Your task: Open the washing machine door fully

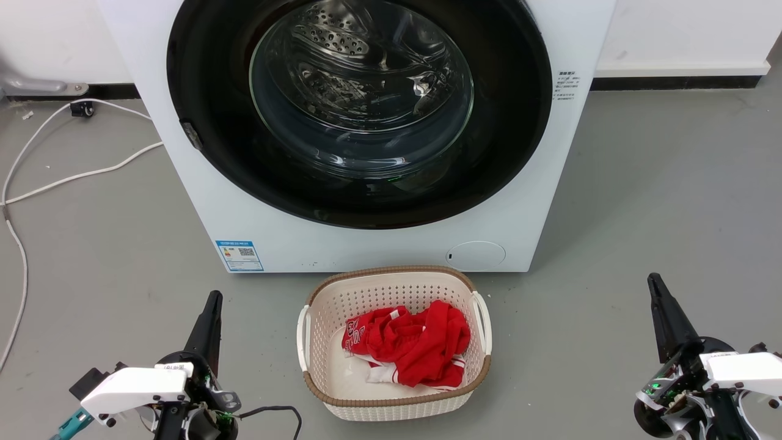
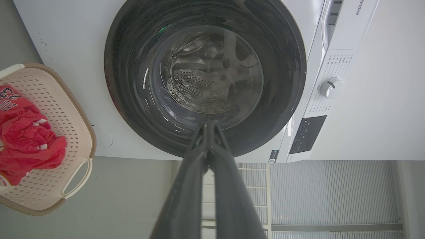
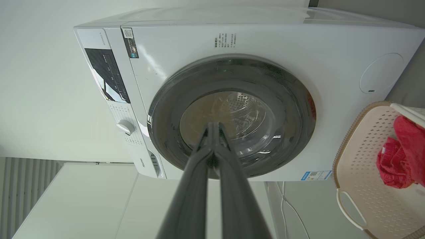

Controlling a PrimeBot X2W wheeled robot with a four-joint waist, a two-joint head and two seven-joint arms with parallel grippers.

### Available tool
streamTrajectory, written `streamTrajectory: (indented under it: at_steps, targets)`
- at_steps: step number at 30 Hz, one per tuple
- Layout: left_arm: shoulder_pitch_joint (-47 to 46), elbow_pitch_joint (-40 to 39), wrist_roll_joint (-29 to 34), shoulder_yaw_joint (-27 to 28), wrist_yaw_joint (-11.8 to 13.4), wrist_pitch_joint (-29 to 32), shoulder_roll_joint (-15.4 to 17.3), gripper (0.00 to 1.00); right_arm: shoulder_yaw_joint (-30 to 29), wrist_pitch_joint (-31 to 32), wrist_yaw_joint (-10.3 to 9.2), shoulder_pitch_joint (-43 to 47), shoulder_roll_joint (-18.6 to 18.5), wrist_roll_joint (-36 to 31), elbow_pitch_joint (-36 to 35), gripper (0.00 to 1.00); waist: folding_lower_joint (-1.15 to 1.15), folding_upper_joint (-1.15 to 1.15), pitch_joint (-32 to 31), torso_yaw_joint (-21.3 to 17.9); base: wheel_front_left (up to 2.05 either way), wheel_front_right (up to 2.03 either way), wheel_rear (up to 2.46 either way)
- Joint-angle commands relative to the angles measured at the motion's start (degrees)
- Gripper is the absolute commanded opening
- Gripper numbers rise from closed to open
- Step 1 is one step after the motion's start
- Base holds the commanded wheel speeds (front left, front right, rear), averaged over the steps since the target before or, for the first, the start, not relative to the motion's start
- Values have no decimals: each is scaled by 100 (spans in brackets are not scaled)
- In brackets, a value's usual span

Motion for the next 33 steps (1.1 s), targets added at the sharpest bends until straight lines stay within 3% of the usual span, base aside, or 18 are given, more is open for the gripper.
streamTrajectory:
  at_steps: [1,15,16,17,18,27,33]
  targets:
    - [-46,4,28,23,-16,12,-3,0,-7,14,0,-72,24,-30,9,0,0,0,0,0,0,0,0]
    - [-46,4,32,26,-16,15,-6,0,-13,21,0,-72,28,-38,8,0,0,0,0,0,0,0,0]
    - [7,13,-2,-4,0,-2,-2,100,-3,-3,1,11,6,-3,12,100,0,0,0,0,0,0,0]
    - [30,57,-3,-13,1,-3,-8,0,0,-4,0,39,7,-3,53,0,0,0,0,0,0,0,0]
    - [57,80,-3,-27,2,-11,-13,100,8,-13,0,67,10,-5,82,100,1,0,0,0,0,0,0]
    - [67,-173,92,-267,0,-278,-12,100,223,-280,0,134,13,-152,-146,100,1,0,-6,-4,0,0,0]
    - [65,-391,453,-333,-1,-440,-5,100,244,-439,0,171,14,-638,-312,100,1,0,-13,-10,0,0,0]
